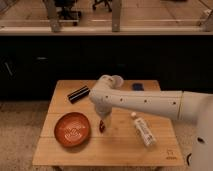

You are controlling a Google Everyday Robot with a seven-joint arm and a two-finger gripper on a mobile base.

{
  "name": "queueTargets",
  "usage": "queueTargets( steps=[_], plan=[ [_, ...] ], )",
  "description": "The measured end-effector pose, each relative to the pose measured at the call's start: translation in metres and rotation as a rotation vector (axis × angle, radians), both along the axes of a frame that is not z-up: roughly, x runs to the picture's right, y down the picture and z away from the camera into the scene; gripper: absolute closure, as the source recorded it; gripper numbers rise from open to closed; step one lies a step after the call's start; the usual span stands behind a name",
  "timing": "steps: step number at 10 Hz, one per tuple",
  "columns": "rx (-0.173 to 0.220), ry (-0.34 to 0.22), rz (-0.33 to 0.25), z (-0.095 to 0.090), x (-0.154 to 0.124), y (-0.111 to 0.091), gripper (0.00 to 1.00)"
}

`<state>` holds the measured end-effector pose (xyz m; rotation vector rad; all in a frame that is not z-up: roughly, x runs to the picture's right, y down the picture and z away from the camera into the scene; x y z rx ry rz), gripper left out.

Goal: Push the ceramic bowl across the table

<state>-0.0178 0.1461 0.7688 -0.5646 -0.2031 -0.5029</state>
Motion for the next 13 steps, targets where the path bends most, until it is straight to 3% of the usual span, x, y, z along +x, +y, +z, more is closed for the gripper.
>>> queueTargets(
  steps=[2,3,6,10,13],
  plan=[
    [-0.002,0.001,-0.001,0.001,-0.002,0.0,0.41],
    [-0.003,0.002,0.001,0.001,-0.001,0.001,0.46],
    [-0.005,0.001,0.006,0.001,-0.002,0.004,0.73],
    [-0.012,-0.006,0.009,0.003,-0.004,0.009,0.96],
    [-0.017,-0.013,0.011,0.003,-0.005,0.013,0.97]
  ],
)
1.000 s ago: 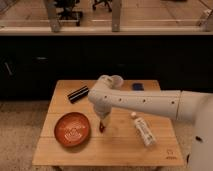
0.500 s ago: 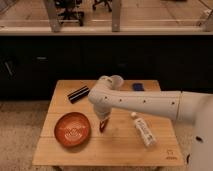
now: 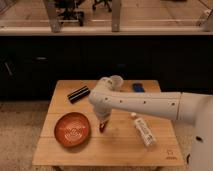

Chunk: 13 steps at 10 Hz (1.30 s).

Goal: Push the ceramic bowl across the table

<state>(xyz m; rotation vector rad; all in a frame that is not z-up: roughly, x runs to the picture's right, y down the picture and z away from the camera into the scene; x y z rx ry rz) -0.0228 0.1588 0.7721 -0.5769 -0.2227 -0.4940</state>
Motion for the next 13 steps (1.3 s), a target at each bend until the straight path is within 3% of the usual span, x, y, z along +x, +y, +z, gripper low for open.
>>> queueTargets(
  steps=[13],
  plan=[
    [-0.012,-0.021,0.004,0.005,0.005,0.021,0.97]
  ],
)
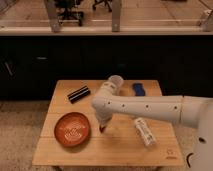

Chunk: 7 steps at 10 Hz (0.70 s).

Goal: Push the ceramic bowl across the table

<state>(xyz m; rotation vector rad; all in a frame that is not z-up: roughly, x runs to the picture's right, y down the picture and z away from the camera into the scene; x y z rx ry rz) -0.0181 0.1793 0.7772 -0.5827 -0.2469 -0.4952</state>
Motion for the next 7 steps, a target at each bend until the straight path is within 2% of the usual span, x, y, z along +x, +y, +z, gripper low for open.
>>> queueTargets(
  steps=[7],
  plan=[
    [0.007,-0.014,-0.012,0.0044,0.0054,0.0104,0.97]
  ],
)
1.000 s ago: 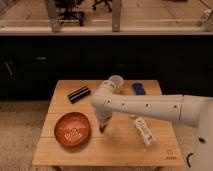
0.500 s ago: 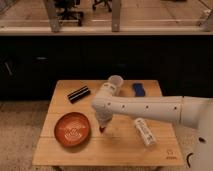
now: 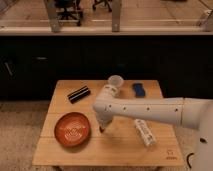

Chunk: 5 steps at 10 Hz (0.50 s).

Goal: Push the ceramic bowl across the table

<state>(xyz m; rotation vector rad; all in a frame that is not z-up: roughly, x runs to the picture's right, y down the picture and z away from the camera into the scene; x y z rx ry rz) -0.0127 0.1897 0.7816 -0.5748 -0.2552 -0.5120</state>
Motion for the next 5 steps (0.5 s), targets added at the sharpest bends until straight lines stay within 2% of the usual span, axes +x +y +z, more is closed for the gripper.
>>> queueTargets(
  steps=[5],
  plan=[
    [0.005,-0.007,0.0,0.0,0.0027,0.0046,0.97]
  ],
)
